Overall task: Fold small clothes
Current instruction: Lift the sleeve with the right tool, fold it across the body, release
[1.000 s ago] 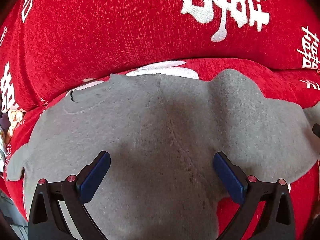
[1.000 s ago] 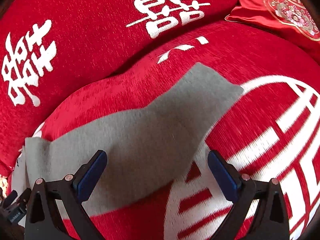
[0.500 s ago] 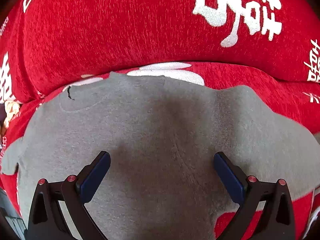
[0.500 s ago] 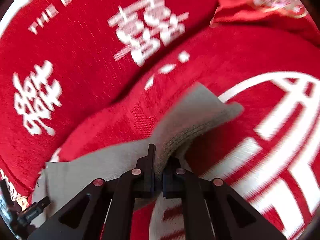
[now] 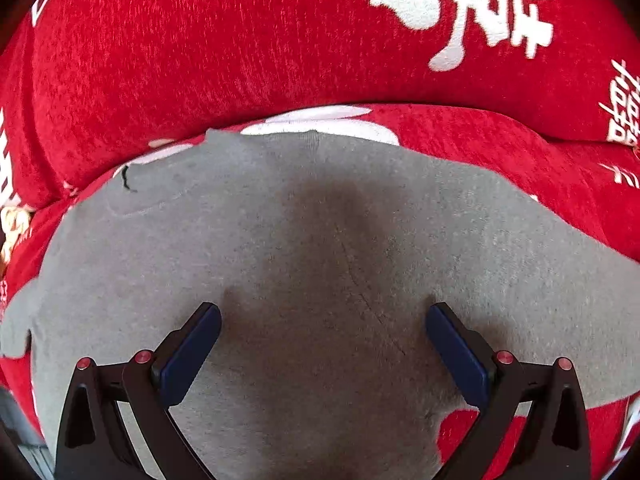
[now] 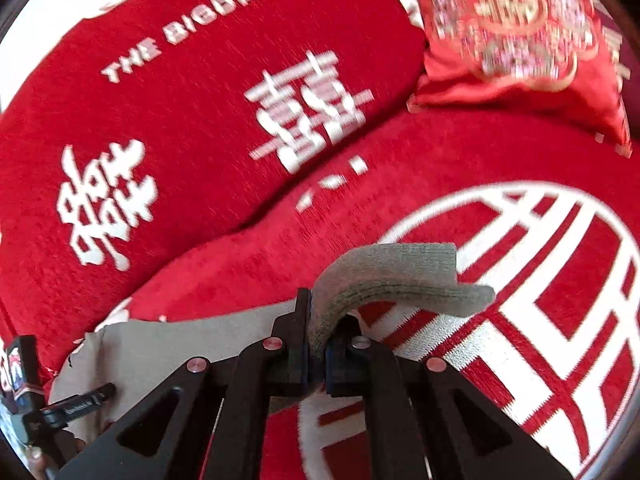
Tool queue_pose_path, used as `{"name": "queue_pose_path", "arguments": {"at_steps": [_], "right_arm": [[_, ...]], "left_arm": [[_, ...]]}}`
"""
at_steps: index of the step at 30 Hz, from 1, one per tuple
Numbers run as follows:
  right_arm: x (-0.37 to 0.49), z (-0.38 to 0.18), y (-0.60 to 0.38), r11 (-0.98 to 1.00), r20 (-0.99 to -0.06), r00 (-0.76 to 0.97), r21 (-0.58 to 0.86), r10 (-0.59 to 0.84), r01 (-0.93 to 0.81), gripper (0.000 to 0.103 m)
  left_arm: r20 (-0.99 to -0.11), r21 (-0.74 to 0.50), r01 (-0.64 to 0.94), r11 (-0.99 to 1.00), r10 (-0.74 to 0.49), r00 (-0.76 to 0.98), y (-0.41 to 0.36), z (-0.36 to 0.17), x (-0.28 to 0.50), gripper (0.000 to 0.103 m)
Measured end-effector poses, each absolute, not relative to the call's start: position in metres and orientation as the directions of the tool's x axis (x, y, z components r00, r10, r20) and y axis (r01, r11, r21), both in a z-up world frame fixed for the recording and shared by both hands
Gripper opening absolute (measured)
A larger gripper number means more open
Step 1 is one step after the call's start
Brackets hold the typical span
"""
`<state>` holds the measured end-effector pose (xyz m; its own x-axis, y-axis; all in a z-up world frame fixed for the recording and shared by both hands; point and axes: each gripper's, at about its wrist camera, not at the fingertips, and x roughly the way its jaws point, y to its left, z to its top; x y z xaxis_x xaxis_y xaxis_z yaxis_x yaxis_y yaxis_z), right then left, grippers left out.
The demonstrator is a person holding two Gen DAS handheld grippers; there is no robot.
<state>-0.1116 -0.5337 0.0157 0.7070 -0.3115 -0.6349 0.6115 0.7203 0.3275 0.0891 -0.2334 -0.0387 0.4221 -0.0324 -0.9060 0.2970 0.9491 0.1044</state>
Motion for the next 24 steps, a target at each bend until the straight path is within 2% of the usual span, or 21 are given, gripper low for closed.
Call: {"name": "queue_pose_path", "arguments": {"at_steps": [11,24], "right_arm": [[-0.106,0.091,-0.455,0.807,-0.546,0.743,0.190,-0.387,0.559,0.005],[-0.056,0.130,-0.310,0.901,-0.517,0.781,0.040,-0.351,0.432,0.005]], "left_arm": [[-0.925,0.011,0.238,0.971,-0.080,0.370,-0.148,-0.038,0.073,0.103],[-0.891,-0.004,0.245,0.970,-0.114,0.439,-0.057,-0.021,0.048,0.103]]}}
